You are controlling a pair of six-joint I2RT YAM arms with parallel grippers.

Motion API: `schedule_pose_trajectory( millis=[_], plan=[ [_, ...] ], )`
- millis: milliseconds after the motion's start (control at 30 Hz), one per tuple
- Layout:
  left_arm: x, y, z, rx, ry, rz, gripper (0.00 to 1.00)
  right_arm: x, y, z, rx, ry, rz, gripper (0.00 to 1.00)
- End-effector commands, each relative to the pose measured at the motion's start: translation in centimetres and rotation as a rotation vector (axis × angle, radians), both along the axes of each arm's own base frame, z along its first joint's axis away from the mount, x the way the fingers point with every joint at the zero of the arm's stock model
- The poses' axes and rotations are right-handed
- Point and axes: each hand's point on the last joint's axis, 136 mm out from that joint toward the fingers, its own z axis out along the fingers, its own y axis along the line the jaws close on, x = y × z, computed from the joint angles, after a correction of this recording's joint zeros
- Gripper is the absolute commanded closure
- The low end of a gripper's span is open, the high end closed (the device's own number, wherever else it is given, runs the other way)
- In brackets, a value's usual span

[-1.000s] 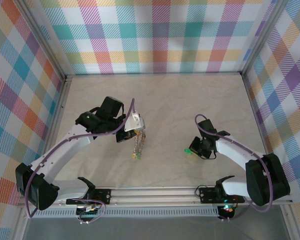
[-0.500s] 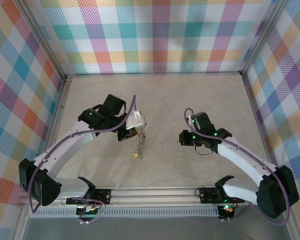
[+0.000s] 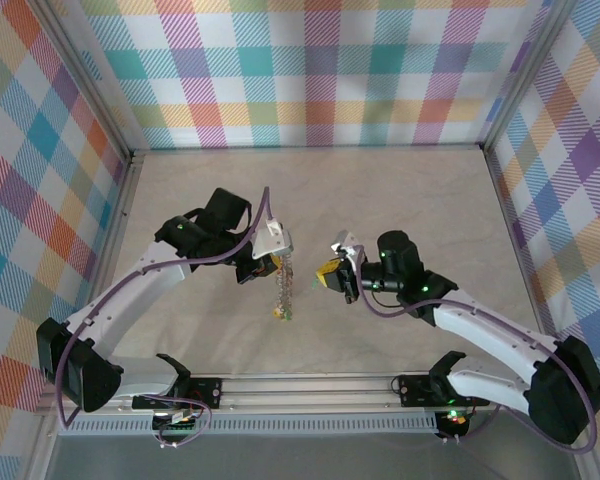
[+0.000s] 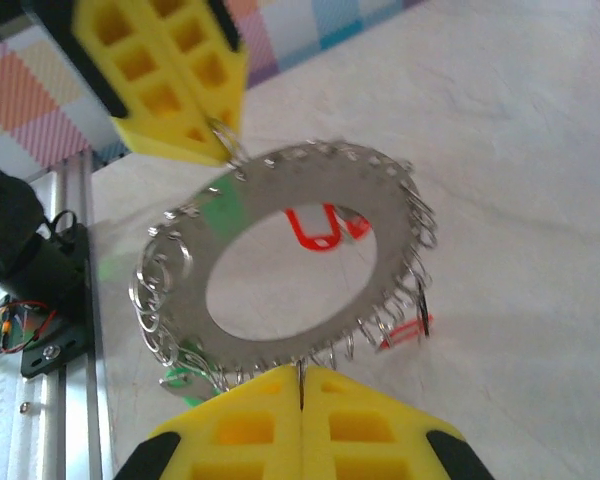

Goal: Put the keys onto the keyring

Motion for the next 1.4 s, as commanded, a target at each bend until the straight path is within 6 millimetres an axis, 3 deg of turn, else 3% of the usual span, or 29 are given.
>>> schedule_pose_trajectory(
  millis=[0,433,833,1367],
  plan=[
    [-0.4,-0.5,1.9,-0.065,-0.067,-0.027,1.00,-0.6,2.4,3.6,0.103,-0.136,0.117,1.00],
    [0.0,-0.8,1.5,-0.063,-0.037,-0.009,1.00,0.8,5.3,7.1,0.250,-0.088,0.062,1.00],
    [-0.4,-1.8,3.2,-0.155,0.029,0.003,1.00,1.0,6.2,6.7,0.193,-0.165,0.008,1.00],
    [-0.4,-1.7,3.3,-0.180,0.055,0.015,1.00,1.3,5.2,6.3,0.154,-0.239,-0.090,1.00]
  ],
)
